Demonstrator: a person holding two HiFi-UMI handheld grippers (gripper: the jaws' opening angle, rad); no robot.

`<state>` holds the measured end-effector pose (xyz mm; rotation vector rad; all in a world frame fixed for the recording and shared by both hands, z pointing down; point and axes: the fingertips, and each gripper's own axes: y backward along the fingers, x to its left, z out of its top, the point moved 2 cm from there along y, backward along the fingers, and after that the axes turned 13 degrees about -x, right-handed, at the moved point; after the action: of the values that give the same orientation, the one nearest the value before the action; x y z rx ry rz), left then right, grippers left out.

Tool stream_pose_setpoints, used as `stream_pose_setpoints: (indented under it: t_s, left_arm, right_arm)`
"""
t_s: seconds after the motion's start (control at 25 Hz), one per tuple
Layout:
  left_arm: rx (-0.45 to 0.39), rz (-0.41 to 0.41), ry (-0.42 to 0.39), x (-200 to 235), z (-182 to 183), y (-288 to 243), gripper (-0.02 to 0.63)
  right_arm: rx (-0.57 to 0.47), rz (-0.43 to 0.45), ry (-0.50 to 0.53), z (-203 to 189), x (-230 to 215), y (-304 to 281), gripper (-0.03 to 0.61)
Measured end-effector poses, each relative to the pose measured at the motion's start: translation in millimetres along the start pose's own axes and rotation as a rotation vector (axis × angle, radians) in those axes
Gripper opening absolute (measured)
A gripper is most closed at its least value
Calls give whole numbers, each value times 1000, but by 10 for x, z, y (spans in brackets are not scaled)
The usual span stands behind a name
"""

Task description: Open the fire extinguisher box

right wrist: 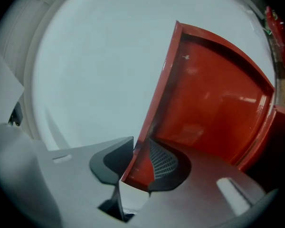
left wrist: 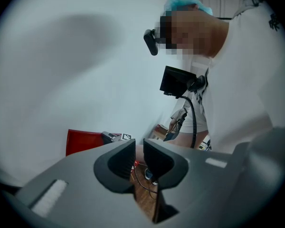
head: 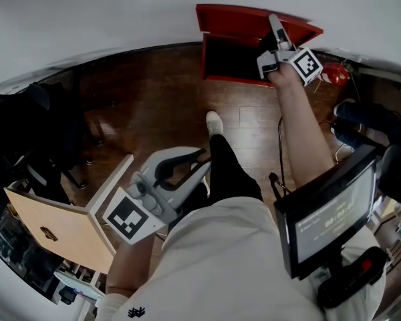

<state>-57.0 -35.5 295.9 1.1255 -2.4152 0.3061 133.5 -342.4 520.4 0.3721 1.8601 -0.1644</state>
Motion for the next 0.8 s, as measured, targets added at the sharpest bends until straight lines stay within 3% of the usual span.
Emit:
stream_pose_setpoints:
  t_s: [0.12, 0.24, 0.4, 0.56, 0.8]
  left_arm:
    - [8, -8, -4, -15, -4, 29, 52]
    - [0, -21, -14, -40, 11, 85, 52]
    - [-3, -40, -27, -135, -42, 99, 52]
    - [-17, -77, -59, -304, -20, 293, 52]
    - [-77, -192, -159, -624, 31, 770, 48]
  right_arm:
    - [-6, 8, 16, -12, 22, 69, 98]
    - [-11, 17, 24, -19, 98, 150, 176]
    - [21, 54, 75, -37, 229, 351, 176]
    - [75, 105, 144, -266, 626, 687, 175]
    - [62, 176, 215, -498, 1263, 1437, 167]
